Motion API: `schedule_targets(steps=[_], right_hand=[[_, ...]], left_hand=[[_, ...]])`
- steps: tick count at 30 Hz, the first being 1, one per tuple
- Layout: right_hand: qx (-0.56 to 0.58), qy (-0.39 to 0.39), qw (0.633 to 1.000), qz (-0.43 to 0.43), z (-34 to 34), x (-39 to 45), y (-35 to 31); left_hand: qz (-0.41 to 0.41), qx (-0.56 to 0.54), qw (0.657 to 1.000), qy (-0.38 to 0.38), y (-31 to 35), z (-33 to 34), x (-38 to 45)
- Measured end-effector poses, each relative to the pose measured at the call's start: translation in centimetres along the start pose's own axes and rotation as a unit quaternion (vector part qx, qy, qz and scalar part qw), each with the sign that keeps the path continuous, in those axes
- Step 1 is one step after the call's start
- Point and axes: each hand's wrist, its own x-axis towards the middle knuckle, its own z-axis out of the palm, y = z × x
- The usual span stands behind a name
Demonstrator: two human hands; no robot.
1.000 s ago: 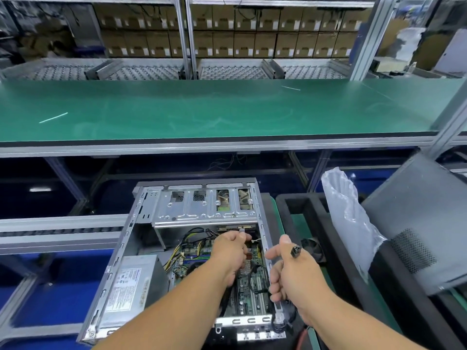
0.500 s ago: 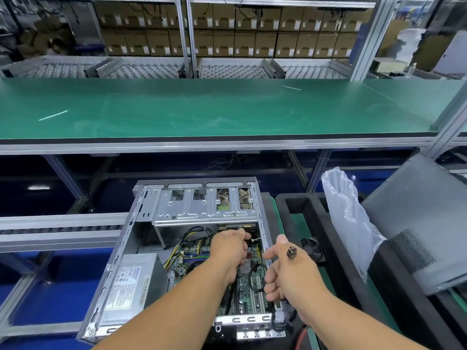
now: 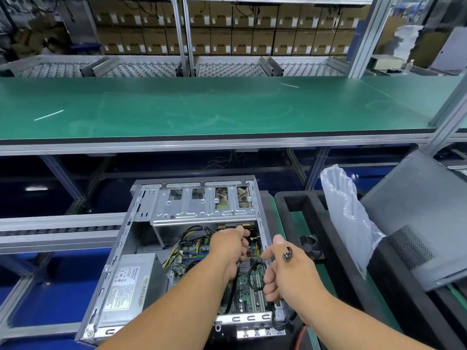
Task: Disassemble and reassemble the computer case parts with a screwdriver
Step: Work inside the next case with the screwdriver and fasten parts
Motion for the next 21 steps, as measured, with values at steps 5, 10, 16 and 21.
schedule_targets(steps=[5,10,16,21], right_hand=[[0.026,-0.01,0.998,0.048,0.1,-0.3,-0.4],[0.043,-0.012,0.998,0.05,-0.1,-0.1,-0.4],[0.005,0.005,1.0,0.002,-0.1,0.3,-0.1],[-0.036,-0.027,0.999,0.012,0.0,0.2,-0.7]], left_hand=[[-0.002,0.029,0.999,-0.041,0.5,-0.7,-0.3],[0.078,0.398,0.906,-0.123,3.5,-5.9,-1.5],[0.072,0.651,0.681,-0.328,2.1,-9.5,-5.0],[0.066,0.514,0.801,-0.301,2.0,-11.0,-5.5]])
